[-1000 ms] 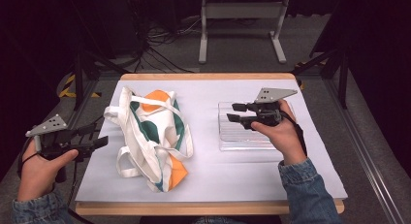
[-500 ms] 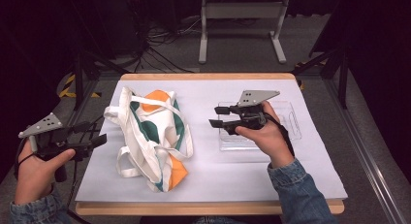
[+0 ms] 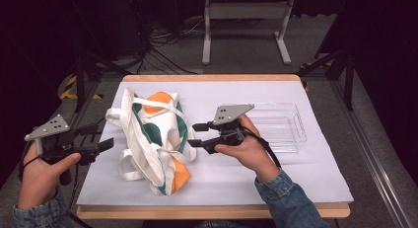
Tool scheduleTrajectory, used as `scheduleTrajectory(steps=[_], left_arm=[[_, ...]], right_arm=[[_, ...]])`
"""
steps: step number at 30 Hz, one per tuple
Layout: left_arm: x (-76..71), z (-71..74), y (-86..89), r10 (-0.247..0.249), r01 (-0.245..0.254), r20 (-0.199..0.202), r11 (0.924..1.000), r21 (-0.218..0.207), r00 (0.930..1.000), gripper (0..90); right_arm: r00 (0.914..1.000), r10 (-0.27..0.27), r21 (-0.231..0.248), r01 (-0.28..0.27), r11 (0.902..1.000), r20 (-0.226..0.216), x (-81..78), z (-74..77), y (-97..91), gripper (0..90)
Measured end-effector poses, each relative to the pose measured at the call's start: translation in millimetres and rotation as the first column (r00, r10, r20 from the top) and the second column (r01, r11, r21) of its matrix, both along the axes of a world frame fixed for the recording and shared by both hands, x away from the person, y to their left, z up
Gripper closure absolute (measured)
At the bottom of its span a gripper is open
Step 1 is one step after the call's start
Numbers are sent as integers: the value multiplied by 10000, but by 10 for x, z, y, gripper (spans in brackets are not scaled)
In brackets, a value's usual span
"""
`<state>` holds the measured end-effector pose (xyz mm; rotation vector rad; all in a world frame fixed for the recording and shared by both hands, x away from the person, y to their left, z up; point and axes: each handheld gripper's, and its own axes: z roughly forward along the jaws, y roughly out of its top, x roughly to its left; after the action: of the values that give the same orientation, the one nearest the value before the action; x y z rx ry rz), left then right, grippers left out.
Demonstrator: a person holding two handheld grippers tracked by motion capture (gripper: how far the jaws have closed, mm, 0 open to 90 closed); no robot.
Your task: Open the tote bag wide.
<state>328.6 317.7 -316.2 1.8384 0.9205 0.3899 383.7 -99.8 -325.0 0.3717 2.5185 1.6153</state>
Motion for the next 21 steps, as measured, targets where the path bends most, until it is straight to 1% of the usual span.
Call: scheduleTrajectory(steps=[2,3,5,7,9,10,11,14,16,18,21], left_arm=[[-2,0,-8,-43,43,-22,10000,14,10000,150],[-3,-6,-16,-89,89,-56,10000,-10,9999,150],[-6,-13,-17,-100,100,-83,9999,15,9999,150],[-11,-18,-15,-88,89,-82,9999,72,9999,149],[-25,-19,-14,-94,95,-89,9999,113,9999,148],[-25,-19,-14,-94,95,-89,9999,113,9999,148],[-35,-18,-13,-98,99,-67,9999,115,9999,149],[-67,-14,-13,3,-3,-64,10000,17,10000,149],[-78,-14,-13,-21,21,-52,10000,50,10000,149],[-90,-16,-21,-36,37,-76,10000,35,10000,149],[-104,-17,-24,-66,67,-96,10000,74,9999,148]], right_arm=[[10000,87,10,-87,10000,-4,-6,-15,26,486],[9997,244,-16,-244,9997,24,-32,-31,75,484],[9992,379,-45,-379,9993,102,-55,-33,104,483],[9980,632,42,-632,9980,78,-70,-38,135,481],[9967,813,126,-813,9966,-41,-69,-56,163,481],[9967,813,126,-813,9966,-41,-69,-56,163,481],[9951,990,148,-990,9950,-15,-49,-98,209,491],[9941,1083,84,-1083,9941,-14,-21,-141,251,490],[9908,1317,155,-1313,9912,-306,9,-202,301,496],[9885,1443,181,-1436,9895,-442,30,-248,334,504],[9884,1414,-36,-1418,9899,-548,64,-315,370,512]])
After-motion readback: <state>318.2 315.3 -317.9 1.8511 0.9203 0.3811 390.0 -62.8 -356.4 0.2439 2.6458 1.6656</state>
